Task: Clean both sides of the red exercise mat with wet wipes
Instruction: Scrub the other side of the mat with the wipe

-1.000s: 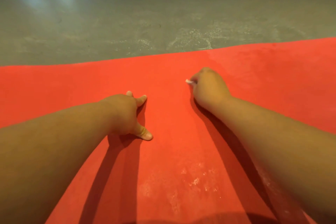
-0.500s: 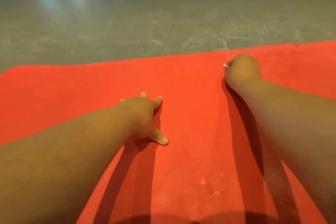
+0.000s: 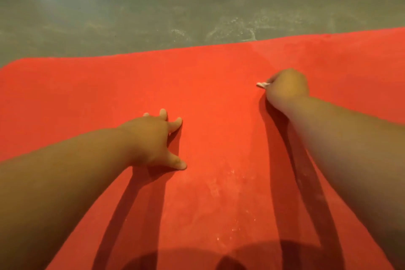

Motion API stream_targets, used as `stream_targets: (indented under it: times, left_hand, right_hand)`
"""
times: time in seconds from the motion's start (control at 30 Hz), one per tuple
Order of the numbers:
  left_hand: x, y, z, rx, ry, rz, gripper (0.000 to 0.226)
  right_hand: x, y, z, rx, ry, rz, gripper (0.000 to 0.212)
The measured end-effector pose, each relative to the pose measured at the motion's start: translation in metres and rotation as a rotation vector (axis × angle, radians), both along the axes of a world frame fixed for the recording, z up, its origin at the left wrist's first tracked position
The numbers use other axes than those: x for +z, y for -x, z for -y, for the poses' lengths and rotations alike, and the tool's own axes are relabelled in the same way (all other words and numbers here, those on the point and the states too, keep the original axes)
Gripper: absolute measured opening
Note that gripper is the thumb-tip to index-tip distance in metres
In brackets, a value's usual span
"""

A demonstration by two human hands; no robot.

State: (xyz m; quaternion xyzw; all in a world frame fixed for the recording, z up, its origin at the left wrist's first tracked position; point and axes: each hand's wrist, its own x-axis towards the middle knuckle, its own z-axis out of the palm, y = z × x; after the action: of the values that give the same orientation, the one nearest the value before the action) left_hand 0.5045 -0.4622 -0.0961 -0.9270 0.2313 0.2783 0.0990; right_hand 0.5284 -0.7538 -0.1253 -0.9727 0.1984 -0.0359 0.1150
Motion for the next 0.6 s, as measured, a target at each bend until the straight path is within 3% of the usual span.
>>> stream_targets:
  times: [0.13,0.37,0.43,0.53,0.6]
  left_hand:
    - [0.0,0.002,0.003,-0.004,0.003,0.031,0.113]
    - [-0.004,0.01,-0.002,0.083,0.115,0.052,0.116]
    - [-0.005,0.011,-0.004,0.1,0.137,0.054,0.117]
    - [-0.006,0.008,-0.004,0.084,0.134,0.062,0.118]
    - [-0.006,0.005,-0.003,0.066,0.123,0.075,0.118]
  right_hand:
    - [-0.013,0.027,-0.035,0.033,-0.063,0.138,0.03]
    - [-0.014,0.069,-0.135,0.643,-0.148,0.101,0.028]
    - [-0.012,0.061,-0.114,0.555,-0.1,0.064,0.028]
    - [0.001,0.054,-0.047,0.139,-0.011,0.085,0.027]
    - [0.004,0.056,-0.026,-0.023,0.015,0.085,0.025]
